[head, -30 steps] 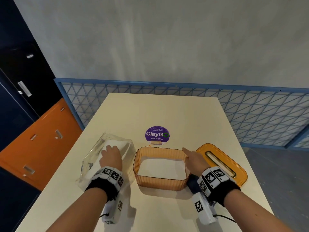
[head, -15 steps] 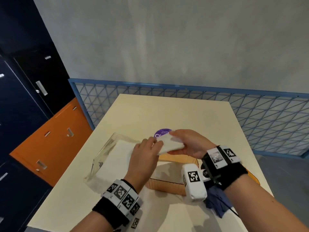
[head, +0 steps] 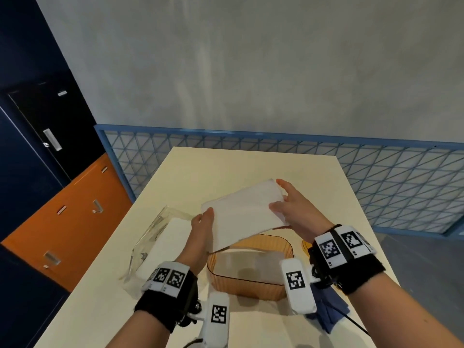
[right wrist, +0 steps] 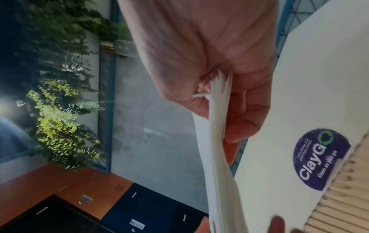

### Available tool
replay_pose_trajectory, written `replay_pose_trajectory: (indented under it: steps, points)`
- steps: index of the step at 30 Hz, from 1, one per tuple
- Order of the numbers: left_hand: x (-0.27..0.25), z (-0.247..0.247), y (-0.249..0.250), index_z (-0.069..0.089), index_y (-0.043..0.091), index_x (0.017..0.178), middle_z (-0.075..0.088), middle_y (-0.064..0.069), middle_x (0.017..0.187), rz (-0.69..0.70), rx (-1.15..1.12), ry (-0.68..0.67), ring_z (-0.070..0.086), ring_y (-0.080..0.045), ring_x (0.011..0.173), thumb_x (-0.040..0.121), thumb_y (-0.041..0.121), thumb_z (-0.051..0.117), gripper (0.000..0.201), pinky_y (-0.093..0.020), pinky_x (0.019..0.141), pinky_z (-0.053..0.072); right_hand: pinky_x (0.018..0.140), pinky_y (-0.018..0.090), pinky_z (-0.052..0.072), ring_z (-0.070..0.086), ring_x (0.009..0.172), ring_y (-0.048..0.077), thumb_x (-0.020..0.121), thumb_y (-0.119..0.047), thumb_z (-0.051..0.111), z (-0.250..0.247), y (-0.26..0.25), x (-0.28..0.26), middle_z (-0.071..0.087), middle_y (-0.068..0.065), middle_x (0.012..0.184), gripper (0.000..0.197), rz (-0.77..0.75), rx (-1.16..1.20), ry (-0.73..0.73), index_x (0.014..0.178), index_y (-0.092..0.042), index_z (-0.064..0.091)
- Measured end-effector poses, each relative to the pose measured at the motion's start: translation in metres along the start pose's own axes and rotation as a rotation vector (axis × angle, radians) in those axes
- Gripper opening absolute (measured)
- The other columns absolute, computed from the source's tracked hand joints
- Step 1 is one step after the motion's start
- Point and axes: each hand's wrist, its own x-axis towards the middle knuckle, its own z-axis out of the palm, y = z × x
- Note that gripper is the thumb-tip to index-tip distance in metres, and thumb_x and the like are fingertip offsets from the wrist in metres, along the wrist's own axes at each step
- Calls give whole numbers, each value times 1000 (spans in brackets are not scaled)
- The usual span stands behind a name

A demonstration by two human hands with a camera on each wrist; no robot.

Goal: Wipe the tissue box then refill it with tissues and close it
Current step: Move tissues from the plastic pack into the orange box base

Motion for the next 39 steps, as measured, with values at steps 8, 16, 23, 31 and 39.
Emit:
replay_pose_trajectory:
  steps: [8, 16, 23, 31, 39]
  points:
    - [-7, 13, 4, 21, 14, 146, 55, -15, 128, 180, 430, 96, 58, -28, 106, 96, 9, 46, 57, -36, 89, 50, 92, 27, 40, 47, 123, 29, 94, -5, 38, 4, 26, -7, 41, 14, 142, 69, 99, -261, 49, 150, -21, 1]
    - [-5, 16, -36, 8, 17, 152, 54, -13, 132, 245, 1075, -19, 56, -25, 114, 92, -1, 41, 71, -30, 92, 44, 48, 16, 29, 34, 55, 5, 91, 1, 42, 25, 76, -17, 41, 1, 73, 82, 213, -719, 3, 149, -13, -13]
    - [-1, 22, -48, -2, 23, 151, 59, -11, 117, 325, 1338, -31, 59, -22, 104, 94, -1, 36, 73, -32, 89, 51, 65, 21, 40, 54, 81, 15, 90, 3, 45, 37, 88, -18, 53, 16, 124, 84, 95, -940, -16, 148, -17, -13]
    - [-6, 37, -48, 41, 19, 140, 42, -7, 136, 388, 1644, -201, 43, -26, 126, 92, 11, 53, 50, -35, 103, 42, 92, 34, 46, 47, 120, 27, 92, -12, 52, 38, 83, -8, 42, 8, 133, 42, -81, -1219, -111, 133, -20, 46]
    - [5, 37, -40, 40, 11, 141, 39, -13, 142, 110, 1755, -384, 38, -25, 133, 94, 15, 54, 49, -34, 112, 35, 93, 37, 46, 55, 112, 34, 95, -7, 41, 42, 88, 3, 45, 18, 127, 29, 74, -1353, -366, 122, -7, 51]
